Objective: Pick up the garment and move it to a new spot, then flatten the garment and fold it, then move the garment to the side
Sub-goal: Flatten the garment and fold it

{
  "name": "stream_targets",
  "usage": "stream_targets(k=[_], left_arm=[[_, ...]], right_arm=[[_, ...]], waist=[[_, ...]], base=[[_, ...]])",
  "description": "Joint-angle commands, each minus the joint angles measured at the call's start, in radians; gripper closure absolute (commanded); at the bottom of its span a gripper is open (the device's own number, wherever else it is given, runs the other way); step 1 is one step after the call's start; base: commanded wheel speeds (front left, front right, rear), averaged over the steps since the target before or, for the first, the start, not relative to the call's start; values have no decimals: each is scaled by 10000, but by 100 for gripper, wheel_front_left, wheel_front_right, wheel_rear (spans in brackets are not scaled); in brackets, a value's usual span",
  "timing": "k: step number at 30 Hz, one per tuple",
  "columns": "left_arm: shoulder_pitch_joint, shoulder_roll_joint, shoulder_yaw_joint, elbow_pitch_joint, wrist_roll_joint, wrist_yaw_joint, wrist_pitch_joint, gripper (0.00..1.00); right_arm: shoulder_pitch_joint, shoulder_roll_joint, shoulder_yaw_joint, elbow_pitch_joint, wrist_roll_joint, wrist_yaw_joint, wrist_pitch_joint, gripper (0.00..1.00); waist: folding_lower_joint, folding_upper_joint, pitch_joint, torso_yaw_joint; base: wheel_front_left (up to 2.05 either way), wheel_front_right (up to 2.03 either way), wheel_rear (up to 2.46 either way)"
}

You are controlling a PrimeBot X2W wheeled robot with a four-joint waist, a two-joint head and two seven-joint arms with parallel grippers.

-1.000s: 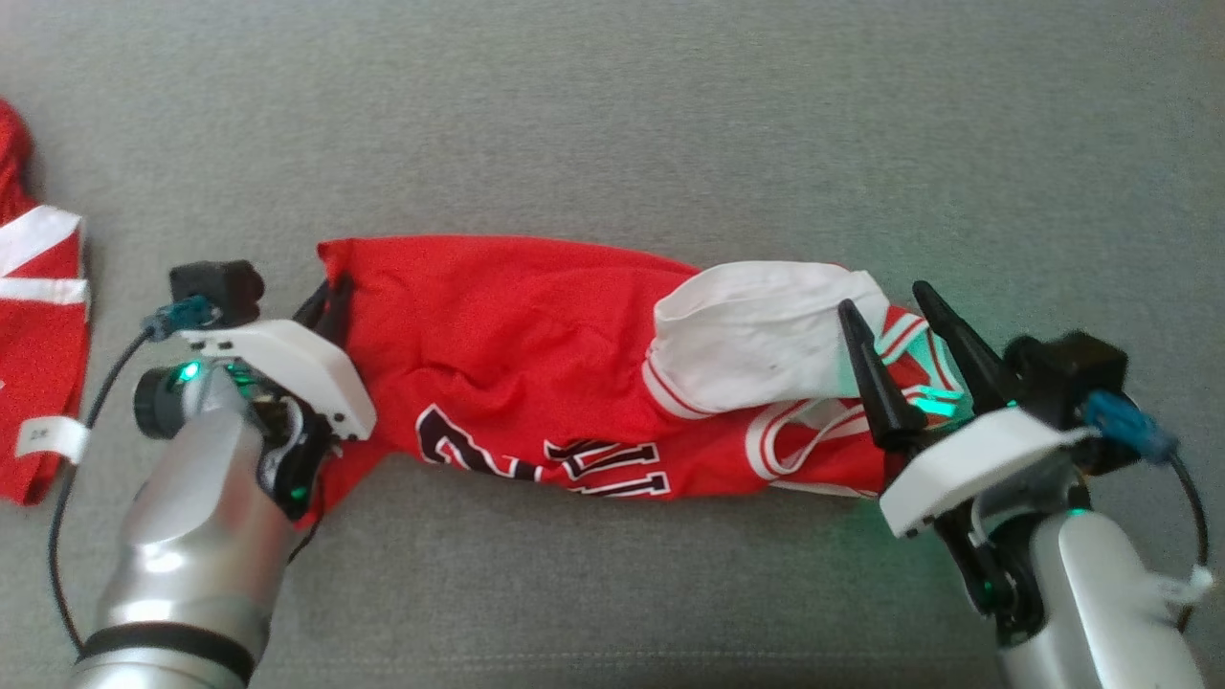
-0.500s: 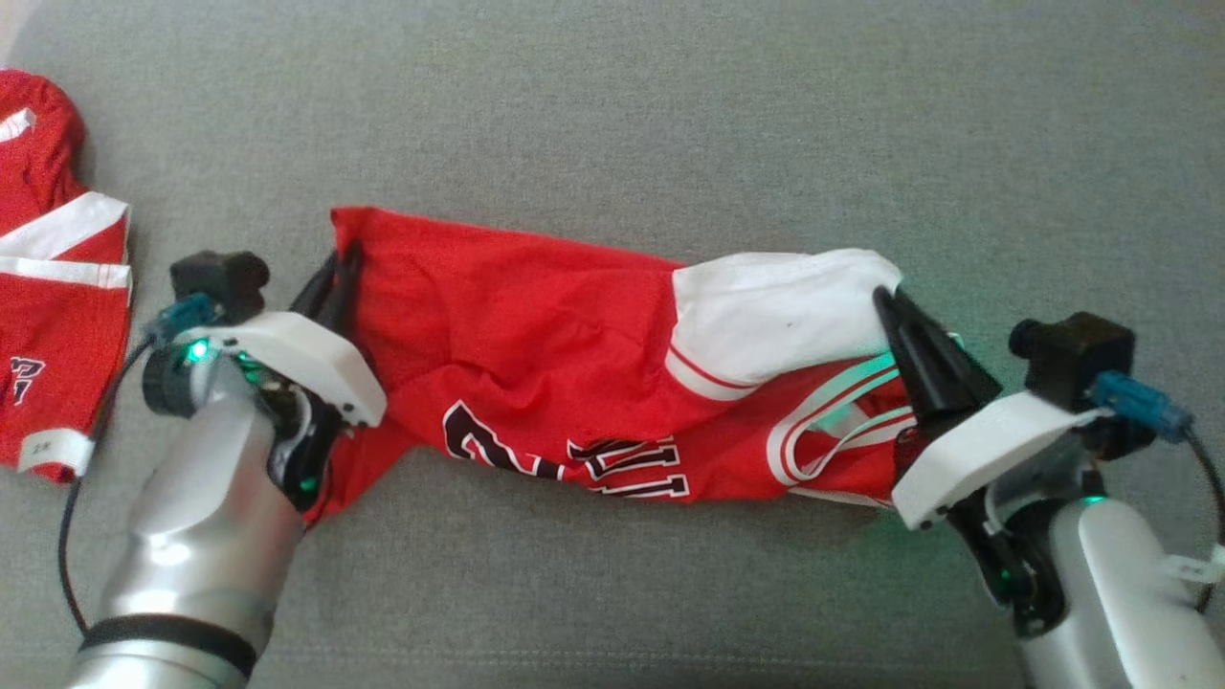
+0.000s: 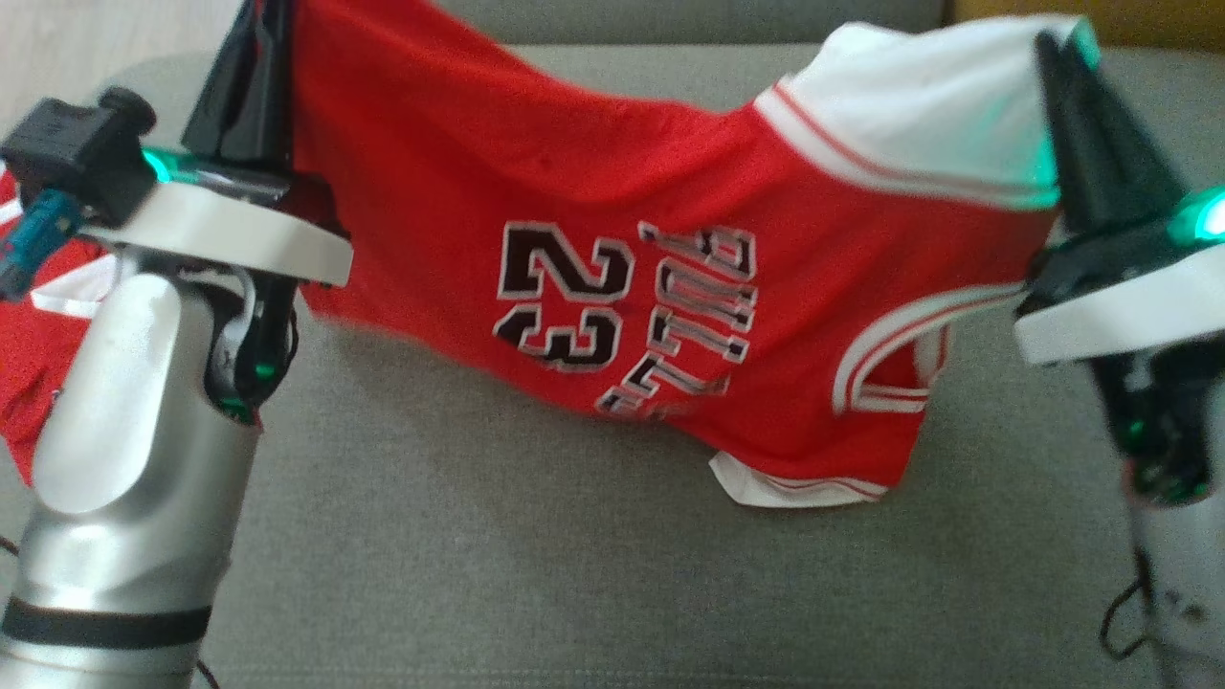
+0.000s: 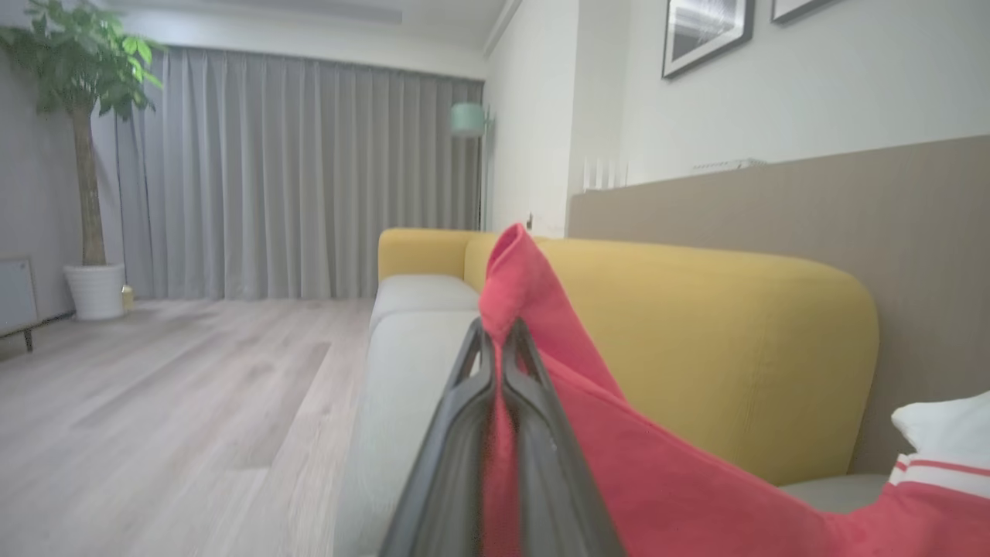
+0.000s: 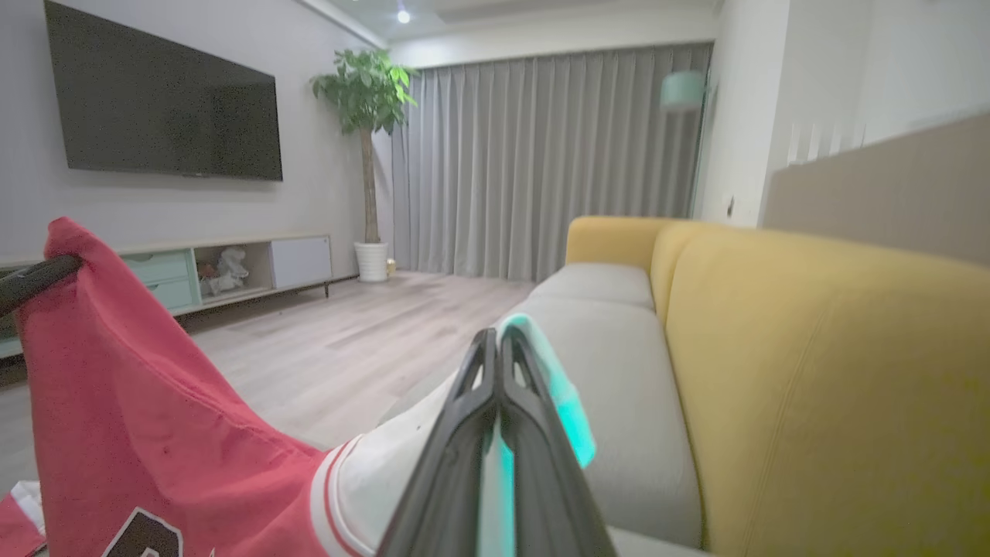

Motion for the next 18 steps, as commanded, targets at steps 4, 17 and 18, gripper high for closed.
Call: stream_targets(k=[4,17,18], left_arm=[[-347,670,423,-1921,181,336,627,100],[130,959,581,-3815,-106,860,1860,100],[124,938,574,-3754,-164,838,1874,100]], right_arm=[[-1189,-448,-127,-1044,-48,75,167,100],[-1944,-590,-380,-1342,346,75,609,100],[-2003,-587,-389,-1217,393,75,611,100]], waist=[[0,0,-585,-59],[0,0,-807,-301],[0,0,-755,-317]], base=[[0,0,0],[0,0,0],[0,0,0]])
